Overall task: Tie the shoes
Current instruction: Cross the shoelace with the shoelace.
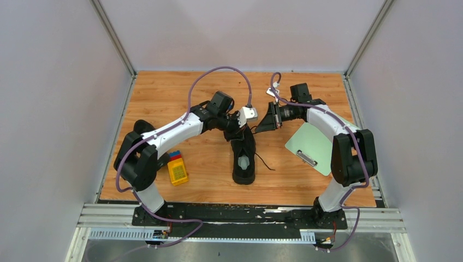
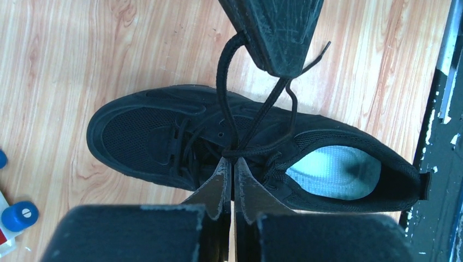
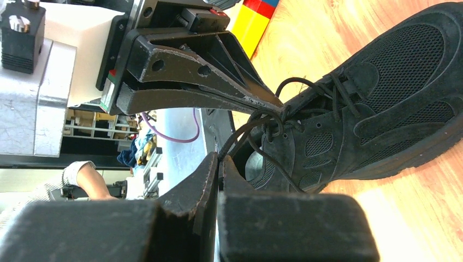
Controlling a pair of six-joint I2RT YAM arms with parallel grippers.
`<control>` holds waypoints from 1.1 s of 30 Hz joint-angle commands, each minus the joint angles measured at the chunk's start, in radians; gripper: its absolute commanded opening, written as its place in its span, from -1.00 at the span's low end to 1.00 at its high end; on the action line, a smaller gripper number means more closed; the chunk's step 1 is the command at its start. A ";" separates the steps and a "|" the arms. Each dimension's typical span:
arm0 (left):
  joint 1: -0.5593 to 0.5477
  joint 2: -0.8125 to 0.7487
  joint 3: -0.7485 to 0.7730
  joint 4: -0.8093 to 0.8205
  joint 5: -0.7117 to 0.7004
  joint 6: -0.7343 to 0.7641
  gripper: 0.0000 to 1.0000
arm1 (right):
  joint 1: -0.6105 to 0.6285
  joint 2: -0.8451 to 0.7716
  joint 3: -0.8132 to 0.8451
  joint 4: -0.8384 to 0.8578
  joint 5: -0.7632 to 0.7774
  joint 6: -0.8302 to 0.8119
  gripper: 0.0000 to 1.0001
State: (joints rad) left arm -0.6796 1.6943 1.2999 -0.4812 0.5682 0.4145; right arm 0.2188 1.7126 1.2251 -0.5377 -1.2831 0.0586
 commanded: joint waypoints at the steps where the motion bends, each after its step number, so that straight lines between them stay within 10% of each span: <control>1: -0.003 -0.037 0.038 -0.016 -0.036 0.022 -1.00 | -0.008 -0.046 0.013 0.018 -0.011 0.001 -1.00; 10: -0.002 -0.066 0.043 -0.027 -0.002 -0.008 -1.00 | -0.020 -0.048 0.008 0.017 0.087 0.004 -0.92; 19: 0.002 -0.038 0.010 0.030 0.047 -0.104 -1.00 | -0.018 -0.116 -0.161 0.042 0.118 -0.231 -0.27; 33: 0.044 -0.038 -0.064 0.118 0.083 -0.234 -1.00 | 0.103 -0.092 -0.259 0.269 0.122 -0.206 -0.23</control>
State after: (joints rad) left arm -0.6437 1.6730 1.2469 -0.4152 0.6170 0.2218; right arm 0.2798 1.6100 0.9241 -0.3908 -1.1488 -0.1532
